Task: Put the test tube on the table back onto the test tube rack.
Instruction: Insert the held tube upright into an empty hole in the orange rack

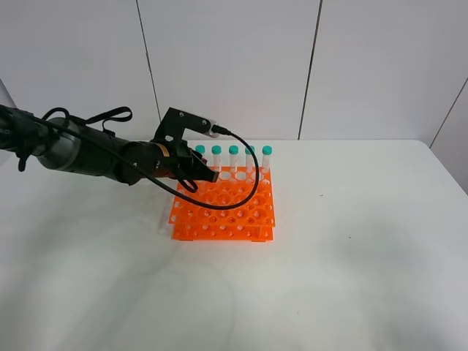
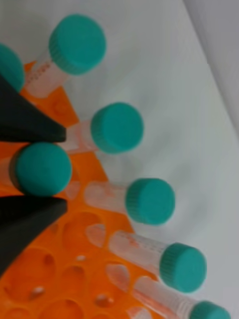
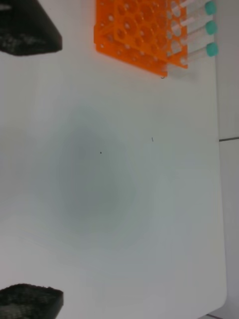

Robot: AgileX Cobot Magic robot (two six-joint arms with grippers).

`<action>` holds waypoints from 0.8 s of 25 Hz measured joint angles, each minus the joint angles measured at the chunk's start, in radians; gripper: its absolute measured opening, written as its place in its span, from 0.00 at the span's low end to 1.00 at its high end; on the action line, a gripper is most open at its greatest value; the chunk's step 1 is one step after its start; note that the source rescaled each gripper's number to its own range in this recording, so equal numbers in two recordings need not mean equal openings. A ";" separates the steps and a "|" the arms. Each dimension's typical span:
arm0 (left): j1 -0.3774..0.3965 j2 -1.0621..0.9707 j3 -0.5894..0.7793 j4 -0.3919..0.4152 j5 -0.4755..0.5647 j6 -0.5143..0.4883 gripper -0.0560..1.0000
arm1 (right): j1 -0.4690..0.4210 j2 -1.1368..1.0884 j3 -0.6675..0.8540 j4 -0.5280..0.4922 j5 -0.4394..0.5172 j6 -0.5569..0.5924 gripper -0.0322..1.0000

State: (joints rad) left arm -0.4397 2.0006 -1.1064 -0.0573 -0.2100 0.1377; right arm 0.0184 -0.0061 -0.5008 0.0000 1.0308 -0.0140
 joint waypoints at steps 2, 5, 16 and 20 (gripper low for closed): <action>0.000 0.005 -0.003 -0.001 -0.002 0.000 0.05 | 0.000 0.000 0.000 0.000 0.000 0.000 1.00; 0.000 0.006 -0.005 -0.002 -0.004 0.000 0.05 | 0.000 0.000 0.000 0.000 0.000 0.000 1.00; 0.000 0.006 -0.007 -0.002 0.005 0.000 0.12 | 0.000 0.000 0.000 0.000 0.000 0.000 1.00; 0.000 0.010 -0.007 -0.002 0.027 0.000 0.38 | 0.000 0.000 0.000 0.000 0.000 0.000 1.00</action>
State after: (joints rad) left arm -0.4397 2.0110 -1.1130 -0.0592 -0.1829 0.1377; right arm 0.0184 -0.0061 -0.5008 0.0000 1.0308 -0.0140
